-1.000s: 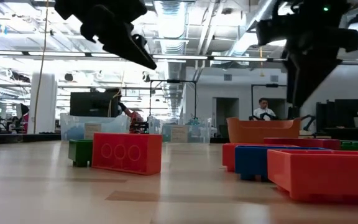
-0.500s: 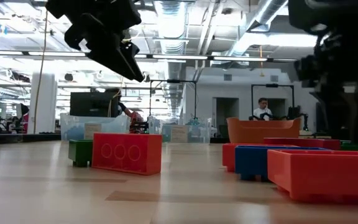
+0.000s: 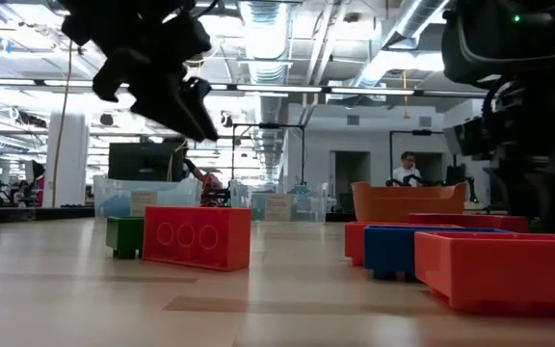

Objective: Sort blocks
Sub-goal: Put the green game piece into the right transparent bin

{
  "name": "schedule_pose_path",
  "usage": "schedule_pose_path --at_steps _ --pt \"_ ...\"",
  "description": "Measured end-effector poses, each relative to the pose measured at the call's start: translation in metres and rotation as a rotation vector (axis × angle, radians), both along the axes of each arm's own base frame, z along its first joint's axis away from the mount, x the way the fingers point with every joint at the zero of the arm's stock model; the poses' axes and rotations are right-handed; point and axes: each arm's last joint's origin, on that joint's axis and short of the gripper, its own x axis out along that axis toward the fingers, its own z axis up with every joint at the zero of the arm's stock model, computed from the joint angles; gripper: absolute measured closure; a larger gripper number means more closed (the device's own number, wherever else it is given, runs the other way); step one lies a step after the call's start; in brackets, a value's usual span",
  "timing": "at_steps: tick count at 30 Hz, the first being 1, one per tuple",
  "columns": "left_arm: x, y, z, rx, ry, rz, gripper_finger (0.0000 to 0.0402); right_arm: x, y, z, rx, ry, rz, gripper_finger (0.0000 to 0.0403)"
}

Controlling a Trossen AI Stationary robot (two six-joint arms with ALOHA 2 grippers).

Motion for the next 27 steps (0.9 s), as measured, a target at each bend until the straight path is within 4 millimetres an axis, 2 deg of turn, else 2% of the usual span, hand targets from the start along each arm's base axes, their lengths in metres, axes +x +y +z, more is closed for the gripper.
schedule_pose_path --at_steps 4,8,11,14,18,27 --pt "-0.006 -0.003 -0.007 0.051 0.027 0.035 0.0214 0.003 -0.001 0.0 0.019 -0.015 0.035 0.0204" --pt "-0.009 -0.005 -0.001 0.176 0.013 0.078 0.0214 0.012 -0.007 0.0 0.034 -0.077 0.025 0.0256" --pt "-0.012 -0.005 0.001 0.264 0.03 0.047 0.0214 0.022 -0.015 0.002 0.042 -0.154 -0.018 0.0282" --pt "-0.013 -0.005 0.001 0.306 0.044 0.038 0.0214 0.03 -0.025 0.005 0.046 -0.186 -0.05 0.0286" --pt "-0.014 -0.006 0.0 0.246 0.039 0.088 0.0214 0.039 -0.035 0.01 0.053 -0.259 -0.069 0.0277" --pt "-0.015 -0.024 -0.001 0.161 0.023 0.095 0.0214 0.054 -0.059 0.019 0.049 -0.407 -0.087 0.0275"
